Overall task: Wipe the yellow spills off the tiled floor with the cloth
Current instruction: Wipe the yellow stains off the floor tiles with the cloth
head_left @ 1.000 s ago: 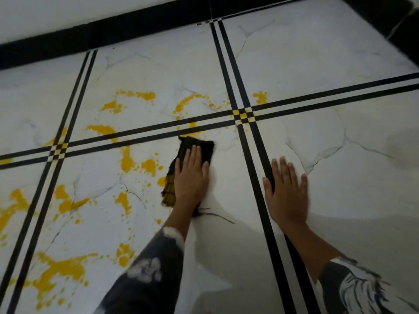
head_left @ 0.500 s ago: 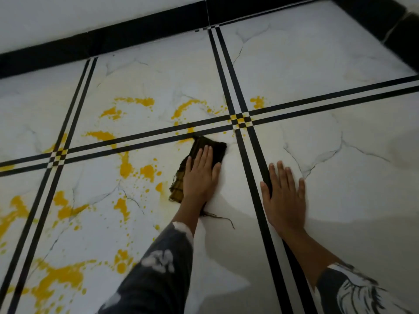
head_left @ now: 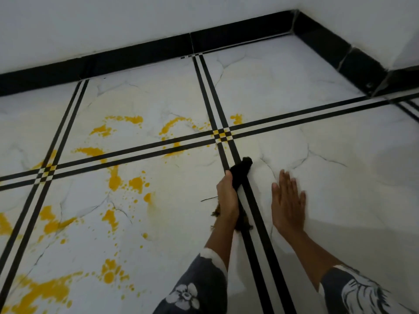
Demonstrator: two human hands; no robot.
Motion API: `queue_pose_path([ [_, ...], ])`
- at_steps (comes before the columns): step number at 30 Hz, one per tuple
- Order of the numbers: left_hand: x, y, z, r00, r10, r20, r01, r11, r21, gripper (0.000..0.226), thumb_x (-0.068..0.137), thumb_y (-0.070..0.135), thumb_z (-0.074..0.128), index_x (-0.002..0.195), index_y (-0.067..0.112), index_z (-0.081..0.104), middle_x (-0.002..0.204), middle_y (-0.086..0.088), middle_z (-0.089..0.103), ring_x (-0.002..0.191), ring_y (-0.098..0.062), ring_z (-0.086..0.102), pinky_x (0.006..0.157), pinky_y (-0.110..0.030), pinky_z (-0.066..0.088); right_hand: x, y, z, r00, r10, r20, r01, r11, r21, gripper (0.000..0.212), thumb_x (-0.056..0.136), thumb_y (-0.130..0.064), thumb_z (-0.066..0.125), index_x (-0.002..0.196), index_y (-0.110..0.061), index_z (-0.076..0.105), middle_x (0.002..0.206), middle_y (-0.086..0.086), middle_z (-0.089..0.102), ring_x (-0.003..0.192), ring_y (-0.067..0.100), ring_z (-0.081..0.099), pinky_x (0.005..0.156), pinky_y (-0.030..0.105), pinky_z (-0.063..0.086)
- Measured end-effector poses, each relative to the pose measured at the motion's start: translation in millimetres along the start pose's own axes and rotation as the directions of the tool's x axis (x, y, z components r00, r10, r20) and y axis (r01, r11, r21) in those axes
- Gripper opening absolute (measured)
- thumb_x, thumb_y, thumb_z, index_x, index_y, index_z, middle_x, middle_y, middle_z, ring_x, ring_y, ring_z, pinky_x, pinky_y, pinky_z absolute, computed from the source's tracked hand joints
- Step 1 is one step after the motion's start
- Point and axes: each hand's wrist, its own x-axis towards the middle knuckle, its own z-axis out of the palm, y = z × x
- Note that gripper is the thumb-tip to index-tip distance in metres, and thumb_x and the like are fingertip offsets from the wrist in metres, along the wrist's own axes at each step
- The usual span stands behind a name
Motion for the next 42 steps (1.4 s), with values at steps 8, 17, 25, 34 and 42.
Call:
queue_pose_path([
  [8,40,38,-56,0.985,0.138,-0.108,-0.101,0.951,0.291,0.043,0.101,0.033,0.034,0.117,0.005,0.062,0.112,-0.011,0.065,0.114,-0.035,0.056,0.095,-0.039,0.043,23,-2,-27,0.990,0.100,-0.095,-0.093,0.993,0.074,0.056,0.096,-0.044,0.012,0.148,-0.025,0.001,0.157,-0.003,0.003,0.145,0.012,-0.001,0.116,0.038,-0.006],
  [17,89,7,-104,0.917,0.323,0.235,-0.232,-0.048,0.972,0.060,0.100,0.043,0.013,0.150,0.015,-0.004,0.159,-0.002,-0.004,0.145,-0.014,-0.005,0.118,-0.034,-0.005,15,-86,50,0.942,-0.329,0.067,0.335,0.932,-0.139,0.075,0.093,-0.050,-0.012,0.143,-0.013,0.029,0.151,0.005,0.027,0.139,0.019,0.028,0.113,0.037,0.017],
  [25,93,4,-108,0.898,0.366,0.245,-0.237,-0.066,0.969,0.077,0.083,0.054,-0.008,0.150,0.017,-0.002,0.159,0.000,0.000,0.145,-0.013,-0.003,0.116,-0.034,-0.006,85,-75,53,0.944,-0.323,0.069,0.328,0.892,-0.311,0.082,0.088,-0.051,-0.020,0.144,-0.004,0.016,0.152,0.013,0.021,0.140,0.027,0.025,0.113,0.040,0.013],
  [34,92,4,-107,0.888,0.385,0.250,-0.242,-0.071,0.968,0.077,0.083,0.053,-0.008,0.150,0.016,0.002,0.159,-0.001,0.002,0.145,-0.014,-0.002,0.115,-0.033,-0.007,83,-79,49,0.830,-0.512,0.223,0.558,0.753,-0.348,0.067,0.098,-0.041,-0.006,0.138,-0.018,0.041,0.141,0.001,0.047,0.128,0.018,0.047,0.109,0.037,0.024],
  [42,88,9,-104,0.910,0.342,0.234,-0.229,-0.054,0.972,0.080,0.081,0.054,-0.012,0.150,0.015,-0.001,0.159,-0.003,0.000,0.146,-0.016,-0.002,0.117,-0.036,-0.005,37,-66,55,0.806,-0.551,0.217,0.592,0.738,-0.323,0.059,0.099,-0.040,0.002,0.138,-0.018,0.041,0.141,0.001,0.047,0.128,0.019,0.048,0.106,0.035,0.024],
])
